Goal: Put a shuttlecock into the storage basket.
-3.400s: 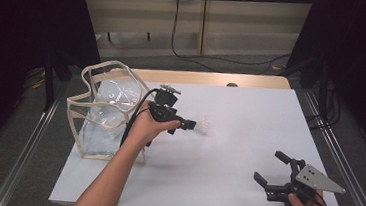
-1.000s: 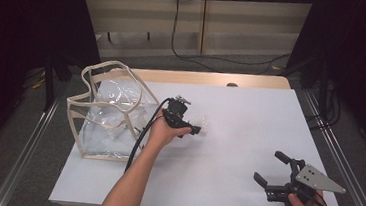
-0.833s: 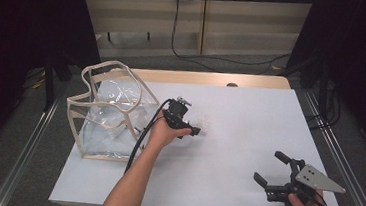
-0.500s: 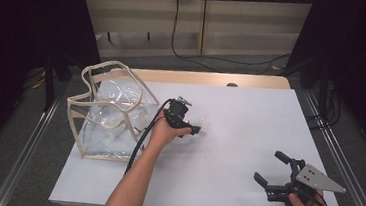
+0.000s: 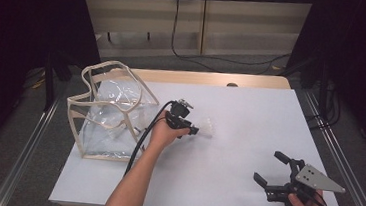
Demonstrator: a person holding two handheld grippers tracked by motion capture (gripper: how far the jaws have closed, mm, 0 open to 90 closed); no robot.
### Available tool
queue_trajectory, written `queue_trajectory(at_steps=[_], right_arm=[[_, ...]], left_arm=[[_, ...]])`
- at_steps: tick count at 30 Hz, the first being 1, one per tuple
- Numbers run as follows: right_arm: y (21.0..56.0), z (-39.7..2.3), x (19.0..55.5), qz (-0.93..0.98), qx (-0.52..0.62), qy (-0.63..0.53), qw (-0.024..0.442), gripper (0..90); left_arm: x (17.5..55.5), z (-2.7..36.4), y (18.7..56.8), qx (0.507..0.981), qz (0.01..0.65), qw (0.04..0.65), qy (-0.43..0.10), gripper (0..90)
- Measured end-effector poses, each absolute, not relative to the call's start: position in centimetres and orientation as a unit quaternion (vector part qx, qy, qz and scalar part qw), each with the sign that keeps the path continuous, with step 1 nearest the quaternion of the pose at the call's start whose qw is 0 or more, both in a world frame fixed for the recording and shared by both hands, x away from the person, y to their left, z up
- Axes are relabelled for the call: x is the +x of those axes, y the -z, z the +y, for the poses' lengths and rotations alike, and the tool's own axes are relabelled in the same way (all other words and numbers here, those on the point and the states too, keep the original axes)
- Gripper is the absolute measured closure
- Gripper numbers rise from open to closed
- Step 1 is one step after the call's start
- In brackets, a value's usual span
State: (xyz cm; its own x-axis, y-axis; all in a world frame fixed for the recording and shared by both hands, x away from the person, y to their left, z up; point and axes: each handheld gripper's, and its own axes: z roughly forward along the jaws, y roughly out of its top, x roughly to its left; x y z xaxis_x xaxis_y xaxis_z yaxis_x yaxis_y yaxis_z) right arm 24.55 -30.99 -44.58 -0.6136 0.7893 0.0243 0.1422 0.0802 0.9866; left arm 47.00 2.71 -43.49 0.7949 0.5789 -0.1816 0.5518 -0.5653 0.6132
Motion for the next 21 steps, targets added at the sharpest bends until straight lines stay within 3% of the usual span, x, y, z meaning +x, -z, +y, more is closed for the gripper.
queue_trajectory(at_steps=[10, 13, 15, 21], right_arm=[[44.6, -31.0, 24.6, 0.682, 0.342, -0.585, 0.276, 0.8], [44.6, -31.0, 24.6, 0.682, 0.340, -0.586, 0.276, 0.8], [44.6, -31.0, 24.6, 0.681, 0.341, -0.586, 0.277, 0.8], [44.6, -31.0, 24.6, 0.682, 0.341, -0.585, 0.277, 0.8]], left_arm=[[47.0, 2.0, 44.2, 0.891, 0.299, 0.340, -0.024, 51.6], [47.0, 2.0, 44.4, 0.893, 0.298, 0.335, -0.027, 55.9], [47.0, 2.1, 44.3, 0.890, 0.308, 0.337, -0.013, 63.6], [46.6, 2.1, 43.8, 0.890, 0.323, 0.323, 0.010, 65.5]])
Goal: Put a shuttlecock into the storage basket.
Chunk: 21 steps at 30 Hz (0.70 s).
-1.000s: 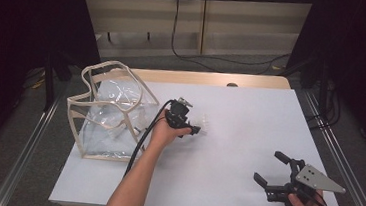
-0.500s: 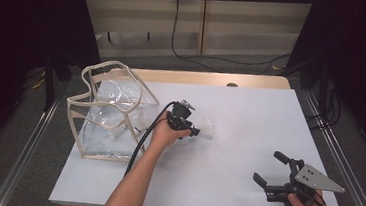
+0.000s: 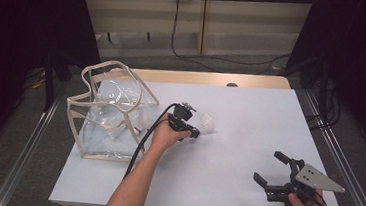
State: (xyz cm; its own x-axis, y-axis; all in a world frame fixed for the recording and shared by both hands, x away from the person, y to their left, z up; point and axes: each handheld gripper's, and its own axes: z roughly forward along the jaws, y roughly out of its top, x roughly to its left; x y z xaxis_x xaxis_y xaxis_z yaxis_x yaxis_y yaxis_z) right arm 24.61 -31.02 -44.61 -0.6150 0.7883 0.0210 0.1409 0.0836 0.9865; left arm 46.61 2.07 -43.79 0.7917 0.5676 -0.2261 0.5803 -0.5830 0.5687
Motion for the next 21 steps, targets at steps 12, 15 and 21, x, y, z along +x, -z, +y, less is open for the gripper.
queue_trajectory(at_steps=[12, 15, 21], right_arm=[[44.6, -31.0, 24.5, 0.681, 0.342, -0.585, 0.277, 0.8], [44.6, -30.9, 24.5, 0.682, 0.341, -0.585, 0.277, 0.7], [44.6, -30.9, 24.6, 0.681, 0.341, -0.586, 0.277, 0.8]], left_arm=[[45.9, 2.8, 41.6, 0.882, 0.340, 0.324, 0.031, 65.5], [45.6, 3.0, 41.0, 0.881, 0.342, 0.325, 0.036, 65.5], [45.4, 3.8, 40.0, 0.881, 0.343, 0.325, 0.035, 65.5]])
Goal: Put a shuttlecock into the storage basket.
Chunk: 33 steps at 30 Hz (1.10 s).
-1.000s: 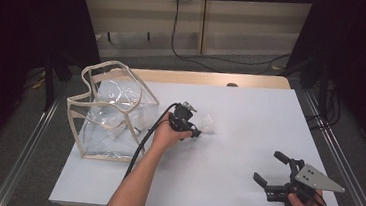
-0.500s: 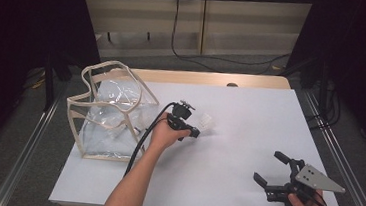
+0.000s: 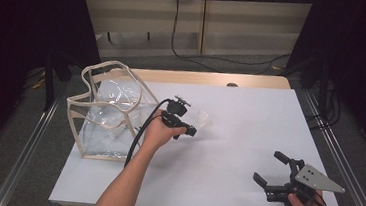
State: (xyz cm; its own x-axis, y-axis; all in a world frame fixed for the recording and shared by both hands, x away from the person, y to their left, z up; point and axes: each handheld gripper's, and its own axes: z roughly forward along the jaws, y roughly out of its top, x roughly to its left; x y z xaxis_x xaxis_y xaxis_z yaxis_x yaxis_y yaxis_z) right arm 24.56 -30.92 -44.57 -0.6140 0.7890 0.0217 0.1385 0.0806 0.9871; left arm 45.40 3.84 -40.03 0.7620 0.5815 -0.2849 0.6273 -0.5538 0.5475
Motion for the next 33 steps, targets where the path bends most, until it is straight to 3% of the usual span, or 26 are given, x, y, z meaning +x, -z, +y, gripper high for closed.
queue_trajectory(at_steps=[33], right_arm=[[44.6, -30.9, 24.6, 0.681, 0.342, -0.585, 0.278, 0.7]], left_arm=[[44.3, 5.6, 34.2, 0.874, 0.358, 0.325, 0.042, 65.5]])
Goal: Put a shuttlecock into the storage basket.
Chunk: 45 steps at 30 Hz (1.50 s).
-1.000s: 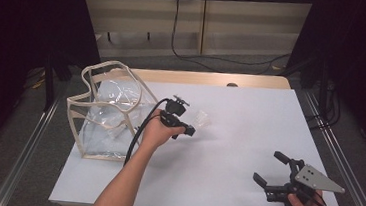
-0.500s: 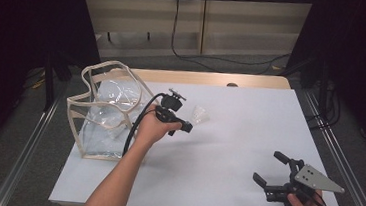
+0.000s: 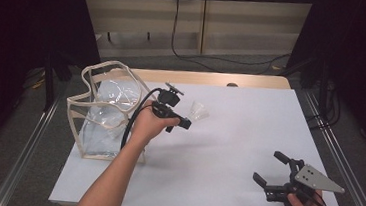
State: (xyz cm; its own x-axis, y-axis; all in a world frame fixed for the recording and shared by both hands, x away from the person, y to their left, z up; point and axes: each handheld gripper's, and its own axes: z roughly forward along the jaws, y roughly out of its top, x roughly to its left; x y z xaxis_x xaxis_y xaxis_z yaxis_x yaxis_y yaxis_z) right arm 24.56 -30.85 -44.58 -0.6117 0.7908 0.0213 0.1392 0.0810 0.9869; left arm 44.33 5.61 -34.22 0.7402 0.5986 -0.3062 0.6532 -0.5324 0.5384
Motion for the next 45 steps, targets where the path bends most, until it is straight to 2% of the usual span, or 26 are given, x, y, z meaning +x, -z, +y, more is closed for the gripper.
queue_trajectory(at_steps=[12, 45], right_arm=[[44.6, -30.9, 24.6, 0.680, 0.340, -0.585, 0.280, 0.7], [44.5, -30.9, 24.5, 0.679, 0.341, -0.586, 0.281, 0.7]], left_arm=[[44.1, 6.1, 32.2, 0.874, 0.358, 0.325, 0.043, 65.5], [44.1, 7.1, 29.9, 0.870, 0.370, 0.322, 0.053, 65.6]])
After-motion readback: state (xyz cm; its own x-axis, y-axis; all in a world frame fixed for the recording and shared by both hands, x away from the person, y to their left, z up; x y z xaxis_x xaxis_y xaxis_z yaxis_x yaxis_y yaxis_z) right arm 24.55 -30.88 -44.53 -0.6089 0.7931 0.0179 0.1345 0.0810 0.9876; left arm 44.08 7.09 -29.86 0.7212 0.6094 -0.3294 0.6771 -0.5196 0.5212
